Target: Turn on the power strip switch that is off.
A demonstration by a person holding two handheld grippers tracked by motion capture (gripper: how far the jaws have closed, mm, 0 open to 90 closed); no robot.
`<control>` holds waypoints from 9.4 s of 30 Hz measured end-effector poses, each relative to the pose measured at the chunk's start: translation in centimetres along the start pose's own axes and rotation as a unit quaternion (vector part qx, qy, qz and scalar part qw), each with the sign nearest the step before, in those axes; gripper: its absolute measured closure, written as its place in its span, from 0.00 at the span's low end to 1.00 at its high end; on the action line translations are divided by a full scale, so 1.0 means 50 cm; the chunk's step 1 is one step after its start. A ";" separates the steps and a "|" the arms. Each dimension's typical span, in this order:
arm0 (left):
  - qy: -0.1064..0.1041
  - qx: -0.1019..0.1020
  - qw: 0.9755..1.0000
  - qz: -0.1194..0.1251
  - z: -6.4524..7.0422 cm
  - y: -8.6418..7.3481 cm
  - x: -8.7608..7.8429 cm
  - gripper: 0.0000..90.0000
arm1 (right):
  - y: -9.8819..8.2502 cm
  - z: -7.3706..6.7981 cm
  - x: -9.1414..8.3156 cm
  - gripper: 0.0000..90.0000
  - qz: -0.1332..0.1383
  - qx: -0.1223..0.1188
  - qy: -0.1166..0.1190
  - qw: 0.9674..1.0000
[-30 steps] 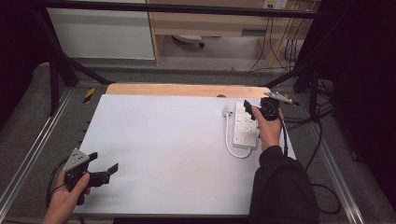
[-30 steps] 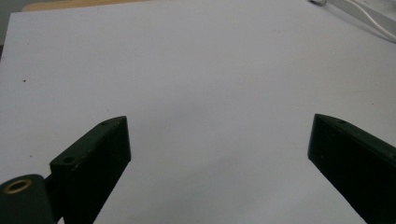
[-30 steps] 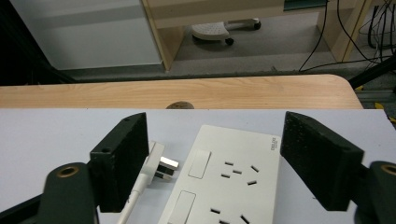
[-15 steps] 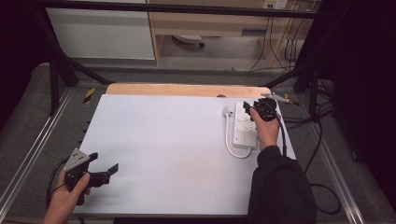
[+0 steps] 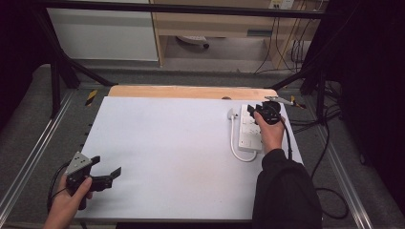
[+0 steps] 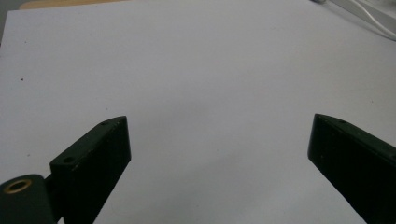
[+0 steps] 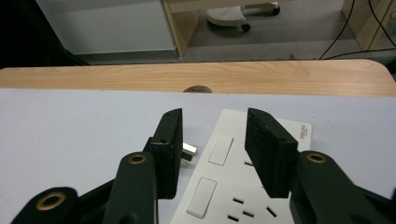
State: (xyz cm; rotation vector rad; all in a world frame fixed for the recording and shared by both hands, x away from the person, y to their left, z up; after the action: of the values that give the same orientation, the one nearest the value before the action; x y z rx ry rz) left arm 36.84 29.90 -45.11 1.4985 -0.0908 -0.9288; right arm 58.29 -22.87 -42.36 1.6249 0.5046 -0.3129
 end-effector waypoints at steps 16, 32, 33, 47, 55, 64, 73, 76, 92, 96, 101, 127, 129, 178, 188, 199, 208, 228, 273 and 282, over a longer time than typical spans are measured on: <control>-0.001 0.001 1.000 0.000 0.001 0.000 0.000 0.07 | -0.016 -0.026 0.009 0.84 -0.011 -0.021 0.015 1.000; -0.002 0.002 1.000 -0.001 0.002 0.000 0.000 0.07 | -0.029 -0.042 0.013 0.98 -0.015 -0.045 0.023 0.999; -0.002 0.002 1.000 -0.001 0.002 0.000 0.000 0.07 | -0.029 -0.042 0.013 0.98 -0.015 -0.045 0.023 0.999; -0.001 0.003 1.000 0.000 0.001 0.001 -0.001 0.07 | -0.058 -0.039 0.022 1.00 -0.054 -0.061 0.010 0.997; 0.000 0.002 1.000 0.000 0.001 0.001 -0.001 0.07 | -0.069 -0.043 0.031 1.00 -0.062 -0.071 0.004 0.995; -0.001 0.003 1.000 0.000 0.001 0.001 -0.001 0.07 | -0.077 -0.033 0.032 1.00 -0.063 -0.071 -0.007 0.995; 0.000 0.002 1.000 0.000 0.001 0.001 -0.001 0.07 | -0.094 -0.023 0.036 1.00 -0.068 -0.064 -0.007 0.996; 0.000 0.002 1.000 0.000 0.001 0.001 -0.001 0.07 | -0.095 -0.025 0.037 1.00 -0.067 -0.067 -0.008 0.995; 0.000 0.002 1.000 0.001 0.001 0.001 -0.002 0.07 | -0.098 -0.033 0.039 1.00 -0.058 -0.080 -0.012 0.995; 0.000 0.002 1.000 0.001 0.001 0.001 -0.001 0.07 | -0.097 -0.031 0.039 1.00 -0.058 -0.082 -0.015 0.995; 0.000 0.002 1.000 0.000 0.002 0.001 0.000 0.07 | -0.098 -0.030 0.038 1.00 -0.057 -0.081 -0.013 0.995; 0.000 0.002 1.000 0.001 0.001 0.001 -0.001 0.07 | -0.101 -0.028 0.040 1.00 -0.063 -0.082 -0.011 0.995; 0.000 0.002 1.000 0.000 0.000 0.001 -0.001 0.07 | -0.101 -0.029 0.039 1.00 -0.064 -0.082 -0.012 0.994; 0.001 0.002 1.000 0.003 -0.001 0.002 -0.005 0.07 | -0.066 -0.024 0.013 0.81 -0.046 -0.061 -0.001 0.997; 0.001 0.001 1.000 0.004 -0.002 0.002 -0.005 0.07 | -0.058 -0.028 0.009 0.56 -0.034 -0.042 0.003 0.999; 0.001 0.001 1.000 0.004 -0.002 0.002 -0.006 0.07 | -0.042 -0.027 -0.008 0.32 -0.025 -0.019 0.016 0.999; 0.001 -0.001 1.000 0.005 -0.003 0.002 -0.006 0.07 | -0.029 -0.025 -0.028 0.13 -0.014 -0.023 0.008 1.000; 0.001 -0.003 1.000 0.006 -0.003 0.002 -0.006 0.07 | 0.003 -0.034 -0.097 0.06 0.018 -0.037 0.026 0.999; 0.001 -0.008 1.000 0.008 -0.005 0.001 -0.007 0.07 | -0.012 0.000 -0.238 0.09 0.077 -0.049 0.054 0.994; 0.002 -0.010 1.000 0.009 -0.006 0.001 -0.008 0.07 | -0.041 0.011 -0.254 0.09 0.076 -0.051 0.053 0.994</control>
State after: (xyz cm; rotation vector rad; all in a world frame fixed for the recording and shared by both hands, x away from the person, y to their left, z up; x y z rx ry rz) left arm 36.80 30.35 -44.91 1.4779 -0.0922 -0.9095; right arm 46.35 -25.04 -38.04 1.5760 0.4673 -0.0861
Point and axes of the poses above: each handheld gripper's, and its own axes: x roughly forward along the jaws, y roughly out of its top, z roughly to its right, the point moved 6 cm from there along x, roughly forward along the jaws, and after that the axes turned 9 degrees about -y, right-handed, at the moved point
